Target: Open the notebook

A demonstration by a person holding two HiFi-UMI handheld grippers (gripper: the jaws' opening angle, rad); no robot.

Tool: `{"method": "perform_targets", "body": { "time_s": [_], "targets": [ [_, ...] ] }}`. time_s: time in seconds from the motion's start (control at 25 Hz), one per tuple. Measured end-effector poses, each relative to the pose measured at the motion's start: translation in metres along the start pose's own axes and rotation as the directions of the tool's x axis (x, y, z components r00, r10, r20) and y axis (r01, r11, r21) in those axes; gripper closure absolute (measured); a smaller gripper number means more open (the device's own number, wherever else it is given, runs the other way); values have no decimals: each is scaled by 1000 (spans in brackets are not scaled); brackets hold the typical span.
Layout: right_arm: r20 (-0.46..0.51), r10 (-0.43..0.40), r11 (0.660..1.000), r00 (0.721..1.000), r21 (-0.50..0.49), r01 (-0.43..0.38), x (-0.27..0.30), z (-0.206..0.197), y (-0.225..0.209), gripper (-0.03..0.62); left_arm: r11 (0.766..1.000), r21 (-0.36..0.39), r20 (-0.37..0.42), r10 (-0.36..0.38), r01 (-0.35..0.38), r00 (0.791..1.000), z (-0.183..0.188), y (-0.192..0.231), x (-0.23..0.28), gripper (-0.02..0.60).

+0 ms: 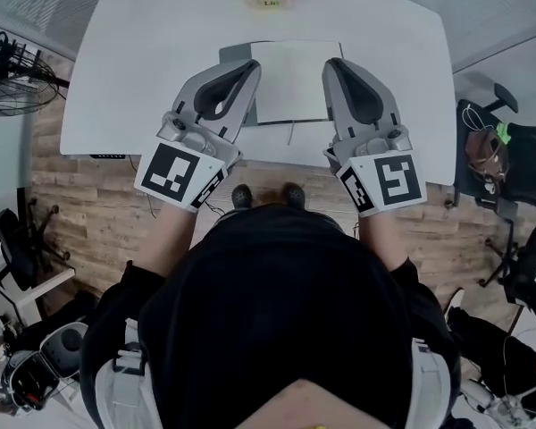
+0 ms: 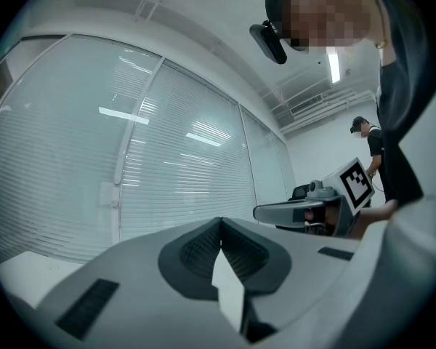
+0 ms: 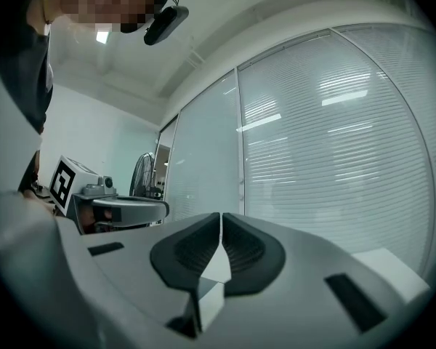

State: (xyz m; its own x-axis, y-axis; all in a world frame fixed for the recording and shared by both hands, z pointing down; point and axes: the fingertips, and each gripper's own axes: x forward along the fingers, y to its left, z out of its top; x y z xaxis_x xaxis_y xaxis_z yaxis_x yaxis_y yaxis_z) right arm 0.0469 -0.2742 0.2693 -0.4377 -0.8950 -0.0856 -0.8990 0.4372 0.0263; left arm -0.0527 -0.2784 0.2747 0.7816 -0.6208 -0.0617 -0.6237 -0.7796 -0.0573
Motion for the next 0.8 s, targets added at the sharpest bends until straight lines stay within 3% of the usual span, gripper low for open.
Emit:
{"method": "perform_targets", "body": {
  "time_s": [0.8],
  "targets": [
    [25, 17, 999, 1000, 47, -18, -1, 15, 0, 591, 999, -24, 31, 24, -23, 999, 9, 3, 1, 571]
  ]
}}
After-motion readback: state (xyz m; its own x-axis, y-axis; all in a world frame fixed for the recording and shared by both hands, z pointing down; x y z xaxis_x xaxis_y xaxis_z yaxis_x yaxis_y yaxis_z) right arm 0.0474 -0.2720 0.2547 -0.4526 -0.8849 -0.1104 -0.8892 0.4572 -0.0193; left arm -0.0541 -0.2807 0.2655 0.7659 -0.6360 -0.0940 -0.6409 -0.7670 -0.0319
